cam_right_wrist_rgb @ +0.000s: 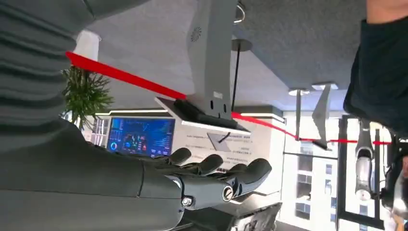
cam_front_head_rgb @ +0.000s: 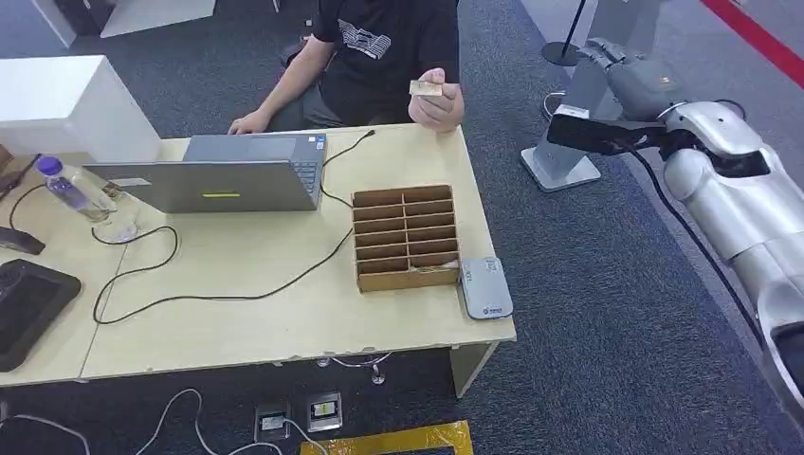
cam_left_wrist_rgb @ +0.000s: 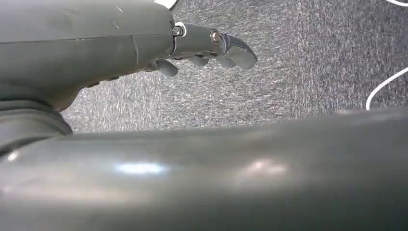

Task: Pass the card to the sensor for recognition and then transmit it.

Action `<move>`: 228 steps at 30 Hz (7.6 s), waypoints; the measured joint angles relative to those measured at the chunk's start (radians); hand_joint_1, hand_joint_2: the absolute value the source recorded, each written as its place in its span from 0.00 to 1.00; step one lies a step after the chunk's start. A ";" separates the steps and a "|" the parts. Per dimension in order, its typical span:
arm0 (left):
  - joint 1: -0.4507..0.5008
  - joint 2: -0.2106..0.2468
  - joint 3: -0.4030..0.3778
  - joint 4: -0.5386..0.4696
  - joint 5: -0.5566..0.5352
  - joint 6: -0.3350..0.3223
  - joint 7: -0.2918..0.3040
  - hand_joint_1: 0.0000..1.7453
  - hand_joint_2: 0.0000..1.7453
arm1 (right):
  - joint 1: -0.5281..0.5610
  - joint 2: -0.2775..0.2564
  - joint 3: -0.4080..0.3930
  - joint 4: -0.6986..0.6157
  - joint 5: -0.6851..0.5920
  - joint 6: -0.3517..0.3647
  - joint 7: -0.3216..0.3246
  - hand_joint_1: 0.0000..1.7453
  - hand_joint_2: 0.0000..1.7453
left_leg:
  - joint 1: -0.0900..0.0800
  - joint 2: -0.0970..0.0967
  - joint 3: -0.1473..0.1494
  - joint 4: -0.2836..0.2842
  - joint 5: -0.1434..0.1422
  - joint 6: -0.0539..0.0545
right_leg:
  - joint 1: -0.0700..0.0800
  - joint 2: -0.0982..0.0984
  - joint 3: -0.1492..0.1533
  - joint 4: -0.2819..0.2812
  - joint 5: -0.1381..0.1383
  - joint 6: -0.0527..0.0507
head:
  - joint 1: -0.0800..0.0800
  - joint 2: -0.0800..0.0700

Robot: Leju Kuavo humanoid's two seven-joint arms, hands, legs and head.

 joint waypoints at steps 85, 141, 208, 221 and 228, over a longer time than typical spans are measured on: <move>0.000 -0.009 -0.035 0.000 0.020 0.012 0.000 0.00 0.00 | 0.480 0.030 -0.233 -0.221 -0.020 -0.118 0.159 1.00 1.00 | 0.000 0.002 0.001 0.000 -0.001 0.000 | 0.000 0.001 -0.001 -0.001 0.000 0.000 | 0.000 0.000; -0.014 -0.023 -0.035 -0.002 -0.009 0.028 0.013 0.00 0.00 | 0.685 0.283 -0.228 -0.080 -0.109 -0.215 0.094 1.00 1.00 | 0.001 0.006 0.002 -0.001 -0.001 -0.001 | 0.001 0.006 0.000 -0.001 0.000 -0.001 | 0.001 0.000; -0.074 -0.028 -0.085 -0.002 -0.085 0.002 0.000 0.00 0.00 | 0.239 0.541 -0.263 -0.072 0.333 -0.235 0.085 1.00 1.00 | 0.003 0.005 -0.002 0.000 0.001 -0.004 | 0.003 0.006 -0.003 0.000 0.001 -0.001 | 0.001 0.000; -0.076 -0.031 -0.088 -0.002 -0.099 -0.008 0.008 0.00 0.00 | 0.239 0.552 -0.247 0.049 0.332 -0.260 0.101 0.00 1.00 | 0.003 0.005 -0.002 0.000 0.001 -0.004 | 0.003 0.007 -0.004 0.000 0.001 -0.002 | 0.001 0.000; -0.083 -0.032 -0.088 -0.002 -0.107 -0.009 0.013 0.00 0.00 | 0.252 0.541 -0.243 0.071 0.311 -0.311 0.106 0.00 1.00 | 0.003 0.005 -0.001 0.000 0.001 -0.004 | 0.003 0.007 -0.004 0.000 0.001 -0.002 | 0.001 0.000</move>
